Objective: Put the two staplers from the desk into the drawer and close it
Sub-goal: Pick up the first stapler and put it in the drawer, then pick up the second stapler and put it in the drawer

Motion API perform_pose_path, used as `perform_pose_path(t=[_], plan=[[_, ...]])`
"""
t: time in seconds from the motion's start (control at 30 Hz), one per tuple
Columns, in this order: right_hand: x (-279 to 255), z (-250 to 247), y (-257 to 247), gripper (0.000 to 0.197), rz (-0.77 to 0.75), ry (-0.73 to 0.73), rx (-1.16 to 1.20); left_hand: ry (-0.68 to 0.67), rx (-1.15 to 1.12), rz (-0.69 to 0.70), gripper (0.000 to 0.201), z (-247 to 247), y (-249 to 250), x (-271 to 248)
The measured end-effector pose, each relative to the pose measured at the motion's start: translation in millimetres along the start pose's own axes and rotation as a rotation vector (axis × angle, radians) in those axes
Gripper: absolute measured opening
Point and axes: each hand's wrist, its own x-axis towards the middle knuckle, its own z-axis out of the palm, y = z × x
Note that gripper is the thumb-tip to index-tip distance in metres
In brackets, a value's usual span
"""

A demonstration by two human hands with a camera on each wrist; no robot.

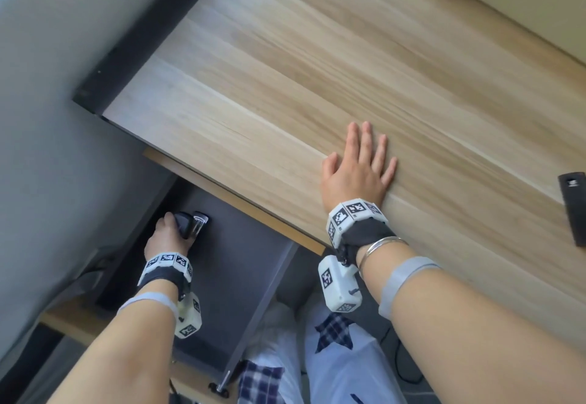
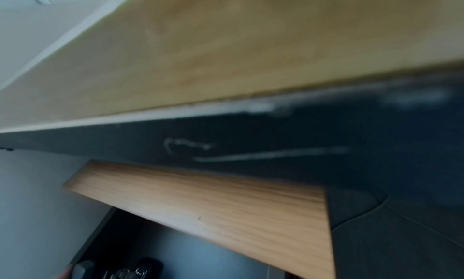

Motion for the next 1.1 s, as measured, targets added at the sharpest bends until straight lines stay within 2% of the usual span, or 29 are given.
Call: perform_pose_path(t=[0.3,0.6,0.7,0.77,0.97,1.1], plan=[[1,0,0,0.062,0.003,-0.008,0.003,-0.054,0.003,-0.010,0.063,16,-1,4],[0,-3,0,0.060,0.007,-0.036,0.024,-0.088,0.022,-0.022,0.060,-2,-2,-1],[1,-5,-1,0.059,0.011,-0.045,0.054,-0.063,0.014,0.010,0.063,-19,1,-12],[0,-9,-2,0.059,0.014,-0.067,0.075,-0.038,0.034,0.046,0.058,-35,4,-23],[4,-35,4,0.059,-0.011,-0.296,0.096,0.006,0.096,0.167,0.035,-100,24,-62],[3,-59,11,0.056,-0.011,-0.390,0.150,0.085,0.063,0.294,0.028,-145,62,-92]])
